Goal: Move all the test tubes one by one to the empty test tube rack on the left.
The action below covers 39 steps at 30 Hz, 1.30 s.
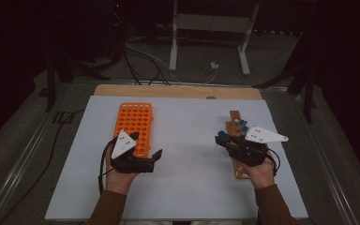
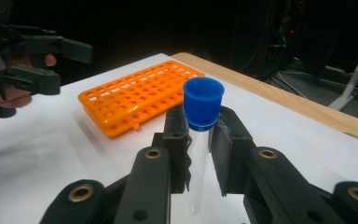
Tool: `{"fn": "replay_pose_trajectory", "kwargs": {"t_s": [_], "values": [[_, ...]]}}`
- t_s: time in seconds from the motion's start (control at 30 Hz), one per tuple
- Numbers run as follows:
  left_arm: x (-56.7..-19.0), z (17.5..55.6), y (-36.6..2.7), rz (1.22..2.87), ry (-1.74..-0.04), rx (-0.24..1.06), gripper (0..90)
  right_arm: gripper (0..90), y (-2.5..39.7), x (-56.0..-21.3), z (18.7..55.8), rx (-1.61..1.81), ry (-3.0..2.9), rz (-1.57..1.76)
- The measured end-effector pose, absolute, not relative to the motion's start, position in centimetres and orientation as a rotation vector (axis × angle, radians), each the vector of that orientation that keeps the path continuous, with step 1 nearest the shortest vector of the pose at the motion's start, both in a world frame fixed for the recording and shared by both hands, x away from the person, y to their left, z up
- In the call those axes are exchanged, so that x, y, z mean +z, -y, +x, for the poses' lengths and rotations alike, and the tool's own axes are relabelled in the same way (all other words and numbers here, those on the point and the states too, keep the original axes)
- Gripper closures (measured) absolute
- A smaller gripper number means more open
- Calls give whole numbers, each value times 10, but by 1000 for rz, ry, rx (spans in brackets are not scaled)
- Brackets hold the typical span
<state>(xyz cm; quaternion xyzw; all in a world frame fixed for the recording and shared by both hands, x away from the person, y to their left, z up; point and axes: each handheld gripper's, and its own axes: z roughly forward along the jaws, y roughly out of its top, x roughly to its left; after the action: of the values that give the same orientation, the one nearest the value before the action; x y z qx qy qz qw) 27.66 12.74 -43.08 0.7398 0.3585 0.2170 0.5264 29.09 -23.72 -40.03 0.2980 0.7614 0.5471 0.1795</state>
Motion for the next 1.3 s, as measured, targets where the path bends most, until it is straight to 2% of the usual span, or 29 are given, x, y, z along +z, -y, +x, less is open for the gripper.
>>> {"fn": "replay_pose_trajectory", "kwargs": {"t_s": [0.37,0.47,0.6,0.93,0.97,1.0,1.03,1.07,1.1,1.2,1.3], "values": [[-429,284,-96,1796,-775,432,71,767,208,-400,293,1578,-2198,800],[-431,286,-88,1823,-751,402,158,767,200,-398,294,1585,-2209,789],[-435,289,-76,1845,-736,374,170,767,191,-398,295,1591,-2222,776],[-434,288,-56,1865,-673,324,298,767,176,-401,296,1592,-2255,758],[-434,288,-55,1862,-676,321,366,767,174,-402,296,1593,-2258,754],[-434,288,-54,1857,-676,315,366,767,174,-402,296,1593,-2258,754],[-433,288,-53,1858,-678,314,425,767,173,-402,296,1597,-2262,750],[-433,288,-53,1859,-679,319,425,767,173,-402,296,1597,-2262,750],[-433,289,-52,1859,-669,312,495,767,171,-403,296,1598,-2266,745],[-433,289,-52,1851,-647,296,619,767,169,-404,295,1602,-2273,743],[-432,288,-53,1851,-634,295,678,767,167,-404,295,1605,-2275,736]]}}
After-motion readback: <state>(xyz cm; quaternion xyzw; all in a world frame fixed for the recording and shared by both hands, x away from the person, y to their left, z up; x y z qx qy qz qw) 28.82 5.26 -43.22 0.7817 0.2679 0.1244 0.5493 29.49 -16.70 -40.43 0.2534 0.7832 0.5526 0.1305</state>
